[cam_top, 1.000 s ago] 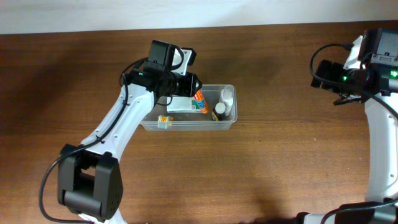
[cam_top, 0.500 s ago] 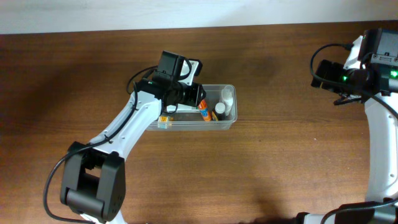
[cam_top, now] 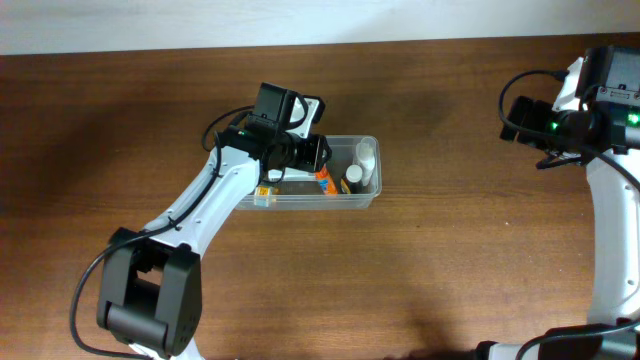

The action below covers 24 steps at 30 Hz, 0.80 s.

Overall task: Pack container
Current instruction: 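Tip the orange-white tube over to lie flat with the left gripper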

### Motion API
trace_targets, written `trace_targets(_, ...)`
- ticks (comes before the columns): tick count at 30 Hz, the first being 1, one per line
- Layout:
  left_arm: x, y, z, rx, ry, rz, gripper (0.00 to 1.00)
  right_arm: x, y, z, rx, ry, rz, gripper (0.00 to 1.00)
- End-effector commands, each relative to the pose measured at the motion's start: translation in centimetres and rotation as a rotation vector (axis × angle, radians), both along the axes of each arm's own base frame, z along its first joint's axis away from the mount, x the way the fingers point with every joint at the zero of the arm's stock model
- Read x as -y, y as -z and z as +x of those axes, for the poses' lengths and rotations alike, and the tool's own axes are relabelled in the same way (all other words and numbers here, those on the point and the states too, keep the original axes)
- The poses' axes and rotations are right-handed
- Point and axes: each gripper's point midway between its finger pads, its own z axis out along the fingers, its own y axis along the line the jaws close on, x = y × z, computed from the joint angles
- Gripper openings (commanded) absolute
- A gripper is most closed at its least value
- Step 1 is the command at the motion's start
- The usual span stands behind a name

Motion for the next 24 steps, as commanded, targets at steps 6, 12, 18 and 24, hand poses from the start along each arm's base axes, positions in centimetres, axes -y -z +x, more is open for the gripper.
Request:
trace_targets(6,-1.0,-0.2,-0.2,0.029,0.006,0.061,0.44,0.4,-0.2,0.0,0.006,0.017,-0.005,0.98)
trace_targets(12,-1.3,-0.1,0.0,0.035,-0.004,0.078,0.45,0.4,-0.2,0.0,0.006,0.017,-0.005,0.98)
trace_targets(18,-1.8,0.0,0.3,0.055,-0.007,0.112,0.45,0.4,-0.2,0.0,0.006,0.017,-0.005,0.98)
trace_targets(24,-2.6,0.2,0.7,0.075,-0.028,0.156,0.45,0.4,-0.2,0.0,0.006,0.017,-0.005,0.98)
